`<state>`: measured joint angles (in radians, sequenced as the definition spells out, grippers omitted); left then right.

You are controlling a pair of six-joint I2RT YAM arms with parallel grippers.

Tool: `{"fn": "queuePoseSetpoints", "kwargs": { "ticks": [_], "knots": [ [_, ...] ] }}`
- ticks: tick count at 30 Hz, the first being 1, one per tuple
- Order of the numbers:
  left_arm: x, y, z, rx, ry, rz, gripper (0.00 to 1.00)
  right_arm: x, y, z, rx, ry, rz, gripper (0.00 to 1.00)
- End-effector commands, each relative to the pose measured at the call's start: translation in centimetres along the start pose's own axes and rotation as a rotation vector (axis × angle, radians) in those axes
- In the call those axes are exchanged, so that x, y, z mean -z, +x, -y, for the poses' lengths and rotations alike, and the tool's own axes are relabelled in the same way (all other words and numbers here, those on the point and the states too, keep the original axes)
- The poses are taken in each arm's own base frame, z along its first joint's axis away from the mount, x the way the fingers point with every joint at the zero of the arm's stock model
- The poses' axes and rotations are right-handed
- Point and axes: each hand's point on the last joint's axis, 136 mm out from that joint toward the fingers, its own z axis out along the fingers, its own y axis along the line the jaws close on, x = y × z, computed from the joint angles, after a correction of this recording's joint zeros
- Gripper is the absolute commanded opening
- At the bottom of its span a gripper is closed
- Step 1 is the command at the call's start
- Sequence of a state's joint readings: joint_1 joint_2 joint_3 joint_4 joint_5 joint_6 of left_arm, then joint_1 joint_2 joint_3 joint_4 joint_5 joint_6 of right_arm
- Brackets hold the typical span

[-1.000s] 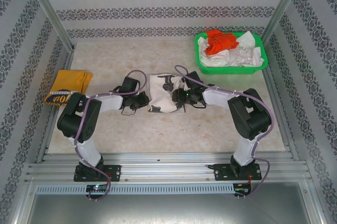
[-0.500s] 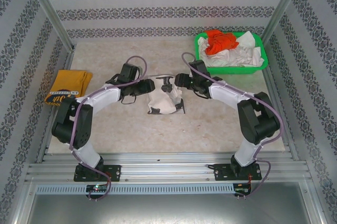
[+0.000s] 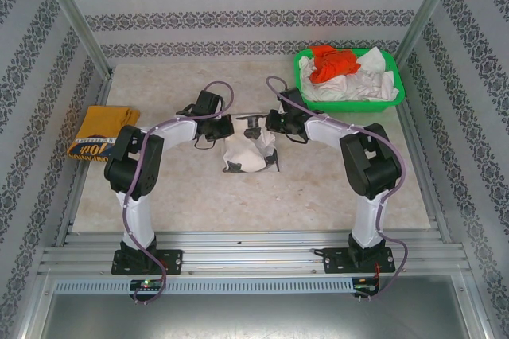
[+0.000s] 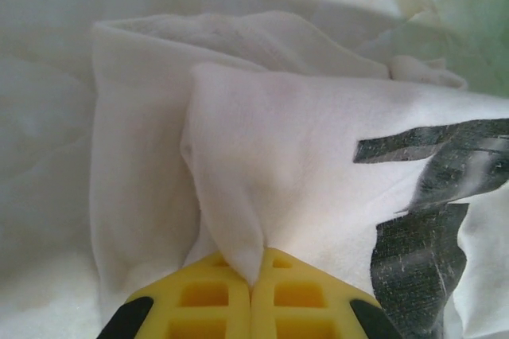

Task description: Fold and stack the t-shirts

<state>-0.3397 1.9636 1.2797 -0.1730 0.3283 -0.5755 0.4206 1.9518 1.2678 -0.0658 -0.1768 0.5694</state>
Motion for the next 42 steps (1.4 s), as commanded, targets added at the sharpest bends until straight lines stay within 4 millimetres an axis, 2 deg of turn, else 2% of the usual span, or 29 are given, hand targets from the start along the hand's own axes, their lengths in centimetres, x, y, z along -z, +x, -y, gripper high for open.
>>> {"fn": "queuePoseSetpoints", "kwargs": {
  "ticks": [1,5,9,16,21,25,29,30,32,35,38,40,42],
  "knots": [
    [2.4,-0.9,1.5,-0.034,0.022,0.037,0.00,1.7,-1.5,-2.6,0.045,-0.100,0.038,0.01],
    [4.4,-1.0,1.7,-0.041,0.021,0.080,0.00,3.4,-1.3,-3.8,0.097,-0.128,0.061,0.00],
    [5.2,-0.5,1.3,-0.040,0.007,0.098,0.00,3.9,-0.9,-4.7,0.138,-0.141,0.052,0.00],
    [4.7,0.2,-1.4,-0.018,-0.071,0.110,0.00,2.3,-1.0,-5.2,0.160,-0.150,0.026,0.00],
    [3.5,0.6,-3.5,0.017,-0.105,0.095,0.00,0.6,-1.1,-5.0,0.160,-0.147,0.009,0.00],
    [1.8,0.5,-4.1,0.025,-0.095,0.066,0.07,-0.7,-1.2,-3.9,0.128,-0.107,0.004,0.00],
    [1.0,-0.3,-3.8,0.015,-0.090,0.063,0.11,-1.6,-1.1,-2.4,0.091,-0.073,-0.001,0.01],
    [0.9,-0.4,-3.8,0.016,-0.093,0.064,0.11,-1.8,-1.1,-2.3,0.088,-0.073,-0.005,0.07],
    [0.8,-0.4,-4.0,0.016,-0.102,0.058,0.18,-1.5,-1.1,-2.4,0.111,-0.093,-0.007,0.35],
    [1.6,-0.6,-3.8,0.001,-0.109,0.067,0.40,0.5,-2.2,-2.2,0.168,-0.074,0.055,0.59],
    [3.8,-1.5,-3.0,-0.022,-0.114,0.128,0.59,2.5,-2.8,-2.2,0.243,-0.054,0.106,0.70],
    [5.3,-1.9,-2.1,-0.027,-0.103,0.161,0.68,3.2,-2.8,-2.4,0.283,-0.046,0.124,0.71],
    [6.6,-1.8,-0.8,-0.024,-0.085,0.179,0.71,3.1,-2.1,-2.9,0.323,-0.057,0.116,0.71]
  ]
}}
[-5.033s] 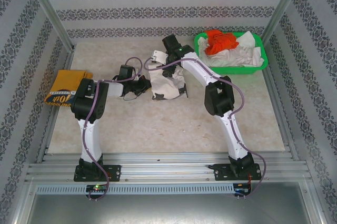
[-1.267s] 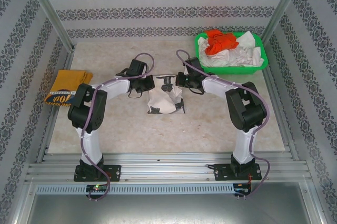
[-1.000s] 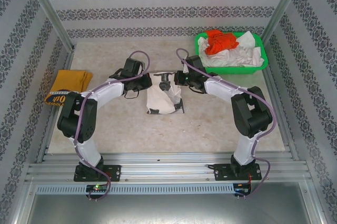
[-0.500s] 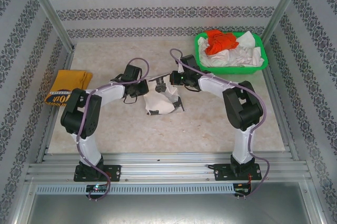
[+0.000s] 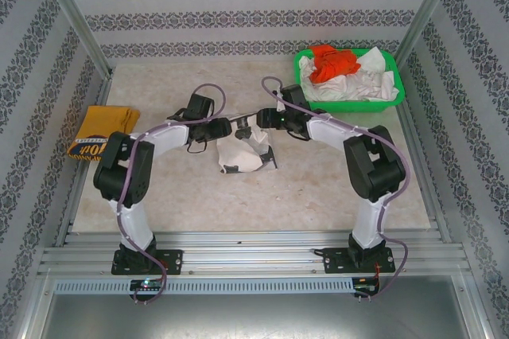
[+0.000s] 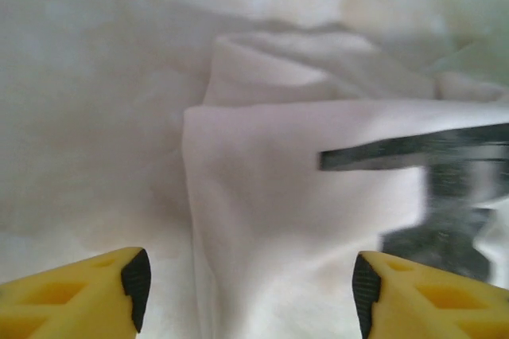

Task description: Fold and stack the t-shirts

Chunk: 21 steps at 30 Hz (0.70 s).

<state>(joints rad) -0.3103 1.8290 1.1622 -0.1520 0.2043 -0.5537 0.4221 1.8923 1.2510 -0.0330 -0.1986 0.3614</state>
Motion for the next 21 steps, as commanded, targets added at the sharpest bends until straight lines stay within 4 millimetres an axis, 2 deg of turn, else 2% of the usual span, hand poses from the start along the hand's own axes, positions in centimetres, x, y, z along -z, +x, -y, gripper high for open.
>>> {"fn": "queuePoseSetpoints", "kwargs": {
  "ticks": [1,4,6,8,10,12,16,19,21],
  "knots": [
    [3.6,-1.3,2.0,-0.008,0.024,0.069,0.71,1.0,-0.7,-1.3,0.114,-0.004,0.048,0.71],
    [4.2,0.0,4.2,0.031,0.077,0.035,0.65,-0.1,0.9,-2.2,0.137,-0.014,0.009,0.71],
    [3.8,1.2,5.4,0.063,0.116,-0.003,0.59,-1.0,1.9,-2.7,0.138,-0.018,-0.013,0.71],
    [2.9,2.2,5.8,0.091,0.128,-0.031,0.52,-1.7,2.7,-2.6,0.119,-0.008,-0.032,0.71],
    [1.7,3.1,5.3,0.125,0.121,-0.057,0.45,-2.3,3.3,-1.9,0.083,0.016,-0.044,0.70],
    [0.5,3.9,4.3,0.136,0.094,-0.073,0.40,-2.7,3.9,-0.5,0.030,0.057,-0.054,0.68],
    [-1.1,5.2,2.7,0.146,0.052,-0.102,0.38,-2.7,4.8,3.0,-0.113,0.119,-0.070,0.64],
    [-1.8,5.6,2.4,0.158,0.058,-0.115,0.38,-2.0,4.8,5.5,-0.201,0.161,-0.062,0.62],
    [-2.0,5.8,2.4,0.156,0.062,-0.121,0.38,-1.6,4.7,6.2,-0.229,0.162,-0.065,0.62]
  ]
}}
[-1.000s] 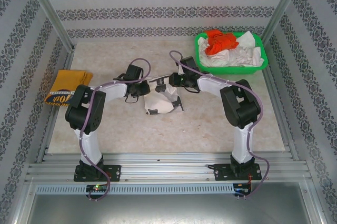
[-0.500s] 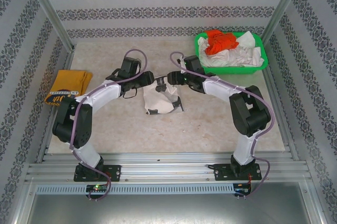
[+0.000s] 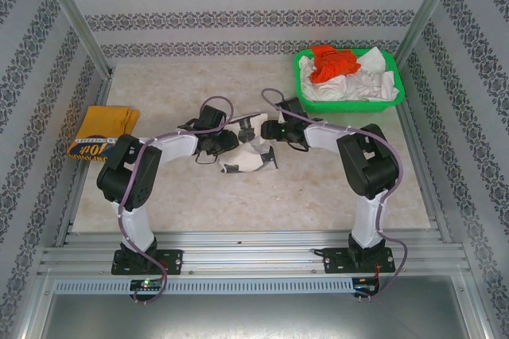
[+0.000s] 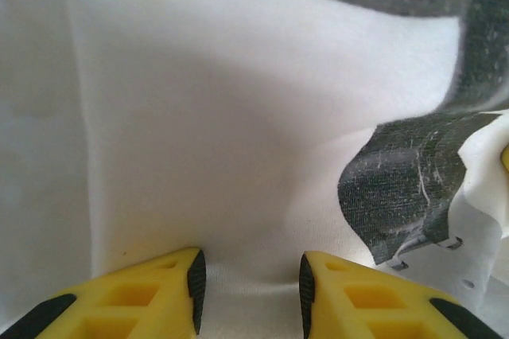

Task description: Fold and stack the t-shirts

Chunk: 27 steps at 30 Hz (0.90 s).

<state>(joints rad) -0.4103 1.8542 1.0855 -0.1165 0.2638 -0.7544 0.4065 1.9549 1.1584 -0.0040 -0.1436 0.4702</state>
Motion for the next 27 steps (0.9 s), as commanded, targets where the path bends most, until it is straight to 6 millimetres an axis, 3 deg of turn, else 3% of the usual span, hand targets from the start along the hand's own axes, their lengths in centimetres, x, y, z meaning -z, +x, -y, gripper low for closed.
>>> {"fn": "queuePoseSetpoints", "kwargs": {
  "ticks": [1,10,14,17,21,27],
  "knots": [
    [-0.2,-0.4,0.0,0.022,0.016,0.011,0.38,0.7,-0.7,2.0,-0.091,0.043,0.022,0.61],
    [-0.2,-0.6,0.3,-0.016,0.021,0.007,0.37,5.4,-4.9,-2.6,0.024,-0.070,0.184,0.64],
    [-0.3,-0.7,0.4,-0.020,0.022,0.009,0.37,6.1,-6.0,-5.6,0.082,-0.105,0.215,0.59],
    [-0.5,-0.5,0.3,-0.019,0.023,0.005,0.37,4.7,-5.8,-7.5,0.048,-0.178,0.177,0.44],
    [-0.9,-0.4,0.2,-0.017,0.029,-0.004,0.37,1.5,-5.2,-7.4,-0.032,-0.194,0.119,0.28],
    [-1.5,-0.1,-0.2,-0.035,0.017,-0.013,0.36,-3.5,-5.5,-4.6,-0.176,-0.114,0.064,0.28]
  ]
}}
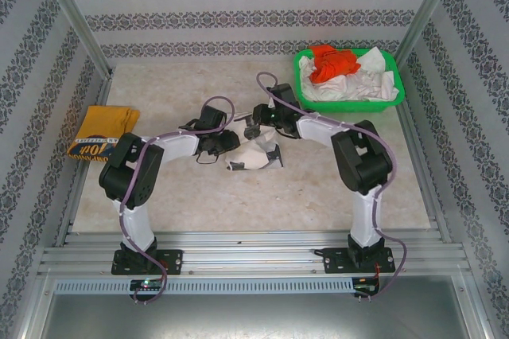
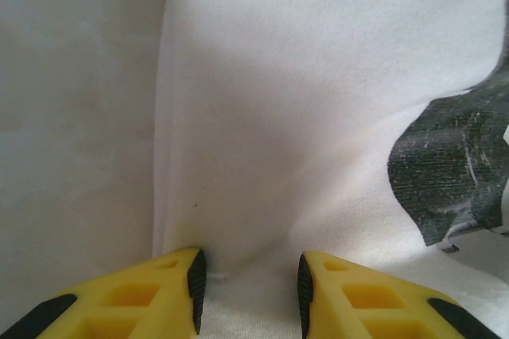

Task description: Fold and stack the t-shirts

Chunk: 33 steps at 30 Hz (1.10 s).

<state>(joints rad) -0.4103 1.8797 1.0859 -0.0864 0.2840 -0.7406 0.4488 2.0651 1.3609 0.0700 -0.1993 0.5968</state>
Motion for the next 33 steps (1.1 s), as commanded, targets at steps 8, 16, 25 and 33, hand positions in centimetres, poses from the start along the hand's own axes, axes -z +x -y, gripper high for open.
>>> {"fn": "queuePoseSetpoints", "kwargs": {
  "ticks": [8,16,25,33],
  "knots": [
    [-0.5,-0.4,-0.5,-0.060,0.000,0.018,0.39,-3.4,0.3,1.8,-0.242,0.039,-0.092,0.37],
    [3.3,-2.9,2.9,-0.148,0.094,0.140,0.61,5.3,-4.2,-0.7,0.018,0.064,0.124,0.88],
    [5.9,-2.2,1.8,-0.081,0.060,0.168,1.00,8.1,0.4,2.2,-0.052,0.056,-0.010,0.98],
    [4.4,-0.3,1.3,-0.006,0.095,0.095,1.00,6.6,5.3,3.0,-0.119,0.027,-0.131,0.74]
  ]
}}
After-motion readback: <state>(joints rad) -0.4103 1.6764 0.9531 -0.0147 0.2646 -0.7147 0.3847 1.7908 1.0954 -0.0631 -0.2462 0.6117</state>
